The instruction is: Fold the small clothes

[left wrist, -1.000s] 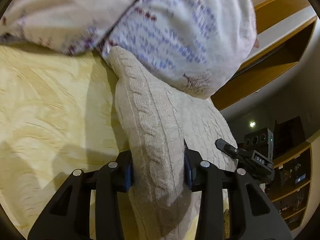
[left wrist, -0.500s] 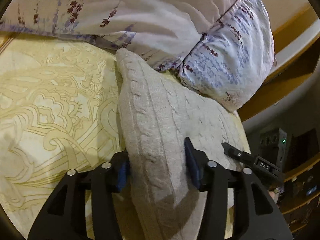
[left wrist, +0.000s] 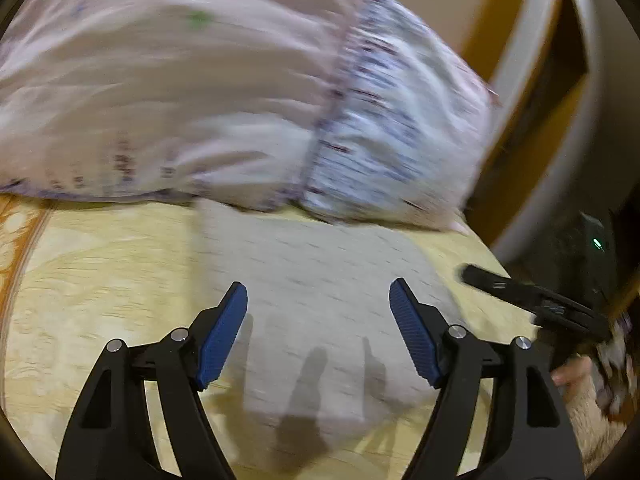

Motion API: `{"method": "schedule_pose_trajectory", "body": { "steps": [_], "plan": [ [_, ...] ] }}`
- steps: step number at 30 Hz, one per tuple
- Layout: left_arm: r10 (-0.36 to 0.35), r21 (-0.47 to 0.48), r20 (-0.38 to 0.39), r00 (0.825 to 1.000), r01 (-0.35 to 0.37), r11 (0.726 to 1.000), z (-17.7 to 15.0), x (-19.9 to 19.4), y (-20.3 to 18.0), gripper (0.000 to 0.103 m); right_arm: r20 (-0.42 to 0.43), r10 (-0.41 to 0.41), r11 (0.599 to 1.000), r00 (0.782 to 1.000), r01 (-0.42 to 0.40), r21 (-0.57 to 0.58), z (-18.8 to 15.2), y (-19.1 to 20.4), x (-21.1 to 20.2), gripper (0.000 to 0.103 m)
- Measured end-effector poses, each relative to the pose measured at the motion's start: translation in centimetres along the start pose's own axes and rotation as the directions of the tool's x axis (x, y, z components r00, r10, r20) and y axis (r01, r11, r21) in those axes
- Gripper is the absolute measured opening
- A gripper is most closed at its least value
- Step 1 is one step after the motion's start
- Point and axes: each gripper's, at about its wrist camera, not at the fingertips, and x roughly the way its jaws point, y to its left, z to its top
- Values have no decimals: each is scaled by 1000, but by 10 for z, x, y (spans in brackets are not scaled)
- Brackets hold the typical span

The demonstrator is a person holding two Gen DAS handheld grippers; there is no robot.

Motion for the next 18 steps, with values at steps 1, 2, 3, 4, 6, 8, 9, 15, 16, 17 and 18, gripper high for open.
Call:
{"method": "schedule_pose_trajectory", "body": {
  "steps": [1,2,3,4,6,8,9,15,16,17,18],
  "plan": [
    [-26,7,-27,999,26,1000,-3,6,-7,75,-27,5,1000,1000,-5,-12,-2,4,8,40],
    [-41,8,-49,998,41,999,-5,12,-11,75,-45,3,1000,999,-4,-19,-4,5,11,38],
    [-45,10,-63,997,45,999,-9,14,-12,75,-68,-8,1000,998,6,-26,-7,6,16,38],
    [-32,15,-86,996,33,999,-12,23,-14,75,-97,-33,999,995,30,-30,-10,4,25,38],
    [-2,29,-109,994,5,1000,-20,31,-13,75,-123,-69,997,990,64,-39,-17,0,32,33],
    [19,48,-112,994,-13,999,-23,37,-14,74,-125,-75,997,989,71,-35,-20,-6,36,29],
    [30,58,-111,993,-24,998,-24,38,-14,74,-126,-70,997,989,68,-25,-19,-9,37,29],
    [117,146,-83,990,-104,984,-29,47,-26,74,-105,-81,996,991,78,-36,-21,-2,33,29],
    [122,151,-75,990,-110,982,-30,40,-30,74,-85,-95,994,992,90,-61,-23,4,27,34],
    [130,156,-65,989,-119,981,-32,33,-31,74,-70,-102,992,992,96,-82,-24,6,21,42],
    [141,163,-54,988,-131,978,-33,26,-33,75,-54,-111,988,992,105,-110,-27,12,14,47]
  ]
}}
